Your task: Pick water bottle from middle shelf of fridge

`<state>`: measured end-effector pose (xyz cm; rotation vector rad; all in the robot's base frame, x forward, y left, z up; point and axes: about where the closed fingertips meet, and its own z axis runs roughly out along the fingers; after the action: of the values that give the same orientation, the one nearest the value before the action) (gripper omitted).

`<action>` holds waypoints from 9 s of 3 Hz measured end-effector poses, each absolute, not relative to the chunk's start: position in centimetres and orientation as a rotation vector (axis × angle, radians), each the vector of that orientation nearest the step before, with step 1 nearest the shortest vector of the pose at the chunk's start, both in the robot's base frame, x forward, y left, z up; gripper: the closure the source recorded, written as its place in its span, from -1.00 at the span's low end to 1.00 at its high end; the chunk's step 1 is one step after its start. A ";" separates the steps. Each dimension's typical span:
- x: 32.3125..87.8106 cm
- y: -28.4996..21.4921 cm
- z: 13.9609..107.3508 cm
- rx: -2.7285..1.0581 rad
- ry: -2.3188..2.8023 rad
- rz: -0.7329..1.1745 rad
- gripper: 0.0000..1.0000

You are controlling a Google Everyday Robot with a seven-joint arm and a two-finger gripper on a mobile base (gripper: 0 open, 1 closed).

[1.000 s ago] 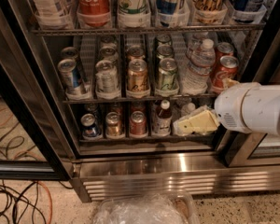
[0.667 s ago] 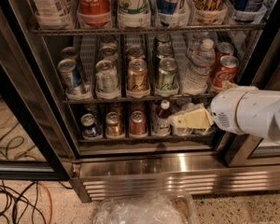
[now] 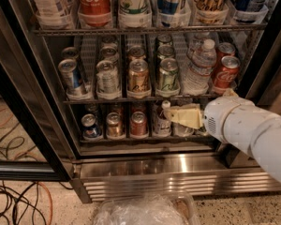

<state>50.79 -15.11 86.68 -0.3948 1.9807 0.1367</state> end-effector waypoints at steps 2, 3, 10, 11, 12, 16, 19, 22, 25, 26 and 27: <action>51.5 -15.9 87.6 -0.342 1.932 0.106 -1.00; 51.5 -16.8 87.7 -0.299 1.909 0.083 -1.00; 54.2 -17.1 84.7 -0.182 1.544 0.060 -1.00; 54.7 -16.8 84.8 -0.110 1.527 0.097 -1.00; 57.1 -15.7 83.9 0.024 1.477 0.127 -1.00; 58.6 -16.8 83.3 -0.004 1.462 0.032 -1.00; 59.4 -17.2 84.1 -0.002 1.443 0.010 -0.63; 60.9 -17.6 85.1 -0.013 1.432 0.002 -0.36; 64.1 -17.7 85.4 -0.020 1.438 0.019 -0.36; 65.3 -17.9 85.4 -0.017 1.444 0.023 -0.34; 66.2 -18.0 85.3 -0.012 1.449 0.026 -0.12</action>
Offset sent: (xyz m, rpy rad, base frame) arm 0.0065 -0.0083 0.0084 0.0124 -0.0527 -0.0470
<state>66.19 -18.00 85.30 -0.0124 1.4488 0.0261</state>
